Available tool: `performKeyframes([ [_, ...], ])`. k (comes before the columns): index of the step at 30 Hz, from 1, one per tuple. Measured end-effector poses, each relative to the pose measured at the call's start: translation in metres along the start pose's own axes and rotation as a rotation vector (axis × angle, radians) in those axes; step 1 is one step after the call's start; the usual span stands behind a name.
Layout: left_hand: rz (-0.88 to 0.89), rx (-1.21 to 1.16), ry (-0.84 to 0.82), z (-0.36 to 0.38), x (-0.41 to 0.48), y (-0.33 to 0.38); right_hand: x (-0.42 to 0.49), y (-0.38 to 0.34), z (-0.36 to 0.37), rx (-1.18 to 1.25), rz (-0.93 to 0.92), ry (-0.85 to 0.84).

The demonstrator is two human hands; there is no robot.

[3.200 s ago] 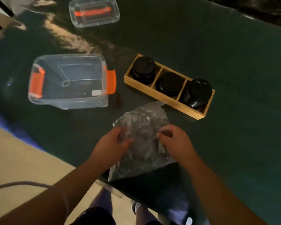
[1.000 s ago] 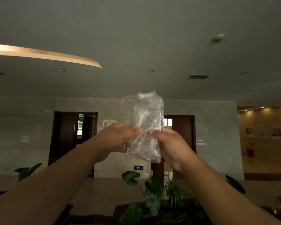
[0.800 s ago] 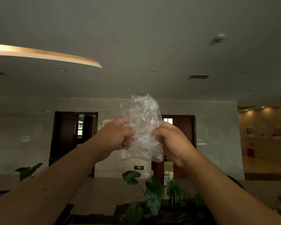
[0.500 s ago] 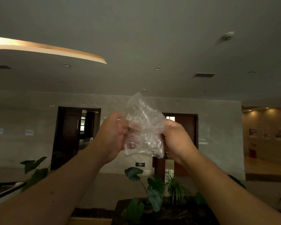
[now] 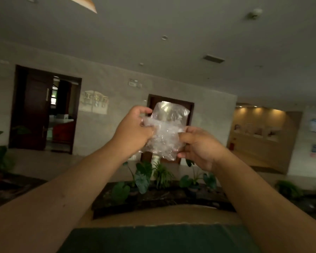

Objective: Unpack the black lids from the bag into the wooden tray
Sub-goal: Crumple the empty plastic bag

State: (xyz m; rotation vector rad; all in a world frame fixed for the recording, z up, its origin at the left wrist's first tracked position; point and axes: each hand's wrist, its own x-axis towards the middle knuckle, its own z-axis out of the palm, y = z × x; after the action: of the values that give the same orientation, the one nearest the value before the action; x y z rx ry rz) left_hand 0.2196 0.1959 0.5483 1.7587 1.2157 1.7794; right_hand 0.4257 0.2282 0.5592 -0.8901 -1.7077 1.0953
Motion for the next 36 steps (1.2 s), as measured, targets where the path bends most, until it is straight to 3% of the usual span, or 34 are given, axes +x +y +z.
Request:
performKeyframes([
  [3, -0.040, -0.047, -0.073, 0.032, -0.009, -0.004, -0.023, 0.009, -0.029, 0.030, -0.031, 0.178],
  [10, -0.011, 0.027, -0.274, 0.168, -0.029, 0.023, -0.107, 0.052, -0.159, 0.029, -0.024, 0.326],
  [14, -0.041, 0.073, -0.439, 0.295, -0.077, 0.009, -0.194, 0.123, -0.252, 0.006, 0.119, 0.472],
  [19, -0.088, 0.270, -0.728, 0.460, -0.205, -0.075, -0.342, 0.272, -0.328, -0.061, 0.437, 0.637],
  [25, -0.218, 0.396, -1.130, 0.577, -0.423, -0.221, -0.521, 0.488, -0.314, -0.013, 0.813, 0.832],
  [29, -0.251, 0.454, -1.297, 0.593, -0.537, -0.307, -0.608, 0.597, -0.272, 0.067, 0.970, 0.885],
  [31, -0.174, 0.503, -1.351, 0.595, -0.581, -0.345, -0.646, 0.641, -0.255, 0.081, 1.025, 0.924],
  [33, 0.028, 0.588, -1.313, 0.594, -0.617, -0.374, -0.687, 0.677, -0.241, 0.096, 1.081, 0.990],
  [36, 0.221, 0.644, -1.100, 0.599, -0.649, -0.400, -0.742, 0.724, -0.220, 0.065, 1.221, 1.085],
])
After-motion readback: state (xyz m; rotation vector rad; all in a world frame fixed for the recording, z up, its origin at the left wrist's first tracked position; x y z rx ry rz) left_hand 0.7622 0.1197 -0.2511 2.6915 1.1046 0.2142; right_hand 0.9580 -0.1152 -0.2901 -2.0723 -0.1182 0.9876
